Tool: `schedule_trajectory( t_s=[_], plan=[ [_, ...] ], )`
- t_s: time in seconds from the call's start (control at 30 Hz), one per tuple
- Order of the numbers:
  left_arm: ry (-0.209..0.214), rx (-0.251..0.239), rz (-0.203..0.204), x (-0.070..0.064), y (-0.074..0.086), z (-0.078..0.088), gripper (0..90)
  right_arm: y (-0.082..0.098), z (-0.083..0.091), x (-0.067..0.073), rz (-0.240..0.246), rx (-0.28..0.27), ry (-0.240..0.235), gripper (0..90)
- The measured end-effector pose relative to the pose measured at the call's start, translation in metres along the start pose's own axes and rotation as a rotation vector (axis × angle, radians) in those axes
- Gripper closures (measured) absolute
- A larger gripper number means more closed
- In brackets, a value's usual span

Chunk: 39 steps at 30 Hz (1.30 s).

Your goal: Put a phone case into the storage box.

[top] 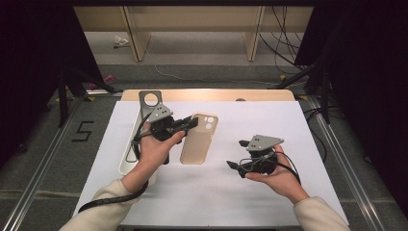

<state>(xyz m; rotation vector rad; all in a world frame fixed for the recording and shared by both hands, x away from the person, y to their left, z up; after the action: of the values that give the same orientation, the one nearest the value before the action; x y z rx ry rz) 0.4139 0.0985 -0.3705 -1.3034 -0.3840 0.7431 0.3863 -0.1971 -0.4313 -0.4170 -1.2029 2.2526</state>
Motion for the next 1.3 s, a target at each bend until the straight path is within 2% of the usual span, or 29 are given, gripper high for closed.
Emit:
schedule_trajectory(
  t_s=[0.17, 0.67, 1.0, 1.3],
  plan=[
    [-0.003, -0.013, -0.003, 0.000, -0.001, 0.004, 80.9, 0.005, 0.004, -0.006, -0.028, -0.010, 0.034, 16.9],
    [-0.007, -0.022, 0.001, 0.006, 0.002, 0.015, 80.9, 0.013, 0.017, -0.013, -0.084, -0.042, 0.066, 16.5],
    [-0.029, -0.053, -0.005, 0.014, -0.007, 0.027, 80.9, 0.015, 0.021, -0.014, -0.102, -0.057, 0.074, 16.5],
    [-0.056, -0.079, -0.003, 0.022, -0.013, 0.036, 80.9, 0.021, 0.032, -0.015, -0.125, -0.068, 0.094, 16.5]
  ],
)
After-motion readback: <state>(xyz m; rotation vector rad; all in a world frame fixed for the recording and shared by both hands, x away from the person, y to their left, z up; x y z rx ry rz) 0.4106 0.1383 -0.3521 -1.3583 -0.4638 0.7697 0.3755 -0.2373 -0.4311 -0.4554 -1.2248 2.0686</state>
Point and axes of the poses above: each handheld gripper's, and its own axes: z roughly backward along the jaws, y roughly out of its underside, x roughly to its left, the point moved 1 cm from there along -z, roughly forward along the jaws, and after that the axes turned 5 degrees about -z, right-handed, at the moved point
